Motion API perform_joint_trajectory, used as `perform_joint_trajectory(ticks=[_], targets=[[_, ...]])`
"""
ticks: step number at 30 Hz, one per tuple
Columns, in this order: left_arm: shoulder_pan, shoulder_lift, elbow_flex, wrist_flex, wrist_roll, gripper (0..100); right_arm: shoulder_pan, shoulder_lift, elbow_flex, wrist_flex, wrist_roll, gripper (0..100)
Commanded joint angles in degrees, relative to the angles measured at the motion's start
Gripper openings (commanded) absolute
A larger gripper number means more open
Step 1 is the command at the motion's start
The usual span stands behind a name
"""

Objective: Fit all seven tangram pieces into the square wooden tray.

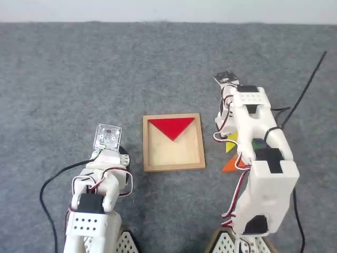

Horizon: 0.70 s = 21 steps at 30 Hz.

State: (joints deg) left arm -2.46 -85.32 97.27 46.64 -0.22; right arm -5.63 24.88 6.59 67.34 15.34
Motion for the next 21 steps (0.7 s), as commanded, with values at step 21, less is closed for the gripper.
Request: perform_joint_trajectory(ticks=[21], targets=[[-0.3, -0.7, -0.5, 0.1, 0.4, 1, 0.0, -17.0, 5.1, 0.1, -2.2, 19.9]])
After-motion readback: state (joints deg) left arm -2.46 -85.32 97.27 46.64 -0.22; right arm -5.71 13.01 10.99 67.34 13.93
